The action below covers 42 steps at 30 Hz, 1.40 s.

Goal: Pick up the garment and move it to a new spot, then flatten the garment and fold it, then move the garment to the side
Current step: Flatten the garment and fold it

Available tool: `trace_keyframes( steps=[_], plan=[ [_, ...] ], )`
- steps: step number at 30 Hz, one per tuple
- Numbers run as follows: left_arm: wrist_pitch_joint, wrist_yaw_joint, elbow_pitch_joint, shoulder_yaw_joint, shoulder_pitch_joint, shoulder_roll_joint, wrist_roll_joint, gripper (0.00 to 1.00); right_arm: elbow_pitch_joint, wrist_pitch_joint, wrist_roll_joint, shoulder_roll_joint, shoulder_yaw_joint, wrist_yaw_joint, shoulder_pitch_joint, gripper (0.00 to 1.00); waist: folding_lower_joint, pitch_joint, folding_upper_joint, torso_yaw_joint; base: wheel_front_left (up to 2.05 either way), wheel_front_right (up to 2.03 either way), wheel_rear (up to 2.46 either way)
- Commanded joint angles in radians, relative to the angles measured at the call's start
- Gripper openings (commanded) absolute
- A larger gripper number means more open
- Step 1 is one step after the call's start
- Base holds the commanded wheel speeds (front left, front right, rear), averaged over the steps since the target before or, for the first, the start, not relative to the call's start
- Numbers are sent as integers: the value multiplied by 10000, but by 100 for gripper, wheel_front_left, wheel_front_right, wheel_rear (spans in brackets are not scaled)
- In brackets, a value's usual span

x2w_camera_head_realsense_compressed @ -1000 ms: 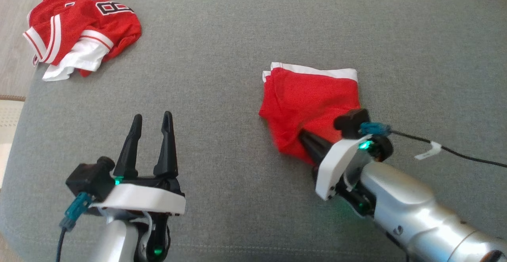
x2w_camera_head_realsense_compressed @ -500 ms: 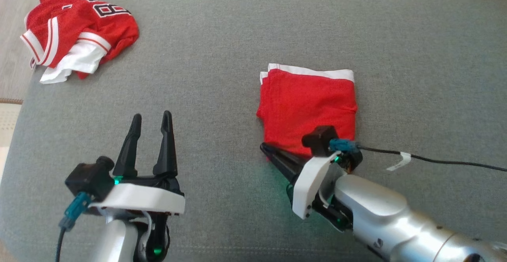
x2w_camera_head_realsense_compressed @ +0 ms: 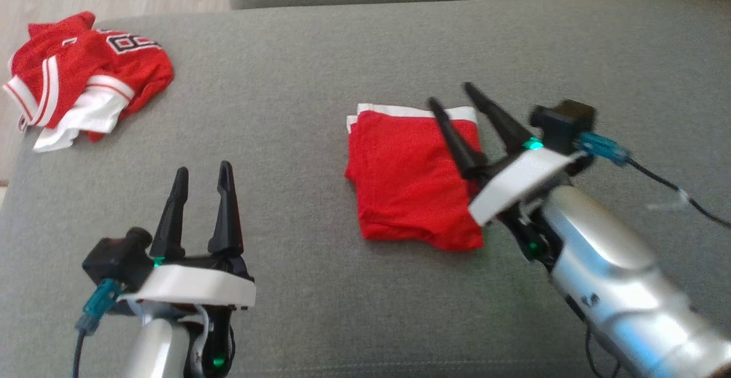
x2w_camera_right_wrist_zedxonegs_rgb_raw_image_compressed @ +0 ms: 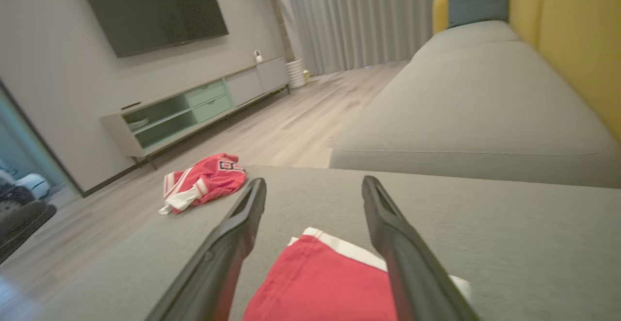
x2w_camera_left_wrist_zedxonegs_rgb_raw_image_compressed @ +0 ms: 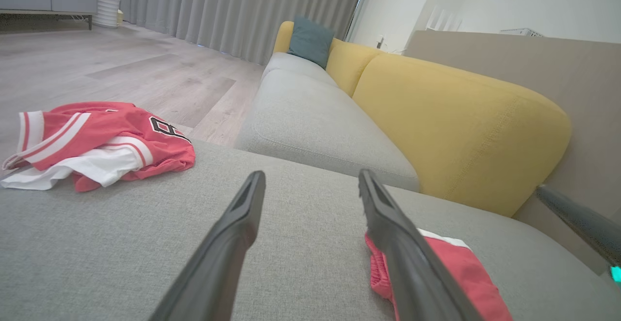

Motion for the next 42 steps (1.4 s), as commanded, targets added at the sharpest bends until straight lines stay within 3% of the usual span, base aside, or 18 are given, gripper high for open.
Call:
trace_keyframes(
  steps=[1,8,15,24,42],
  plan=[
    [-60,39,-283,380,-125,123,110,100,-356,-113,-363,62,-446,-9,547,100,0,-142,-1,-149,0,0,0],
    [-60,132,-69,385,421,79,709,100,-1620,-115,-3177,657,-4173,-9,2784,100,0,-701,-1,-551,0,0,0],
    [-61,171,16,433,1244,-68,910,100,-2765,-115,-5263,1431,-6308,-9,4600,100,0,-1141,-1,-681,0,0,0],
    [-61,131,85,642,1500,-174,1062,100,-3352,-22,-6051,1705,-6768,-9,5529,100,0,-1260,-1,-682,0,0,0],
    [-61,37,219,812,1490,-238,1187,100,-3413,75,-5896,1723,-6646,-9,5551,100,0,-1305,-1,-638,0,0,0]
  ],
)
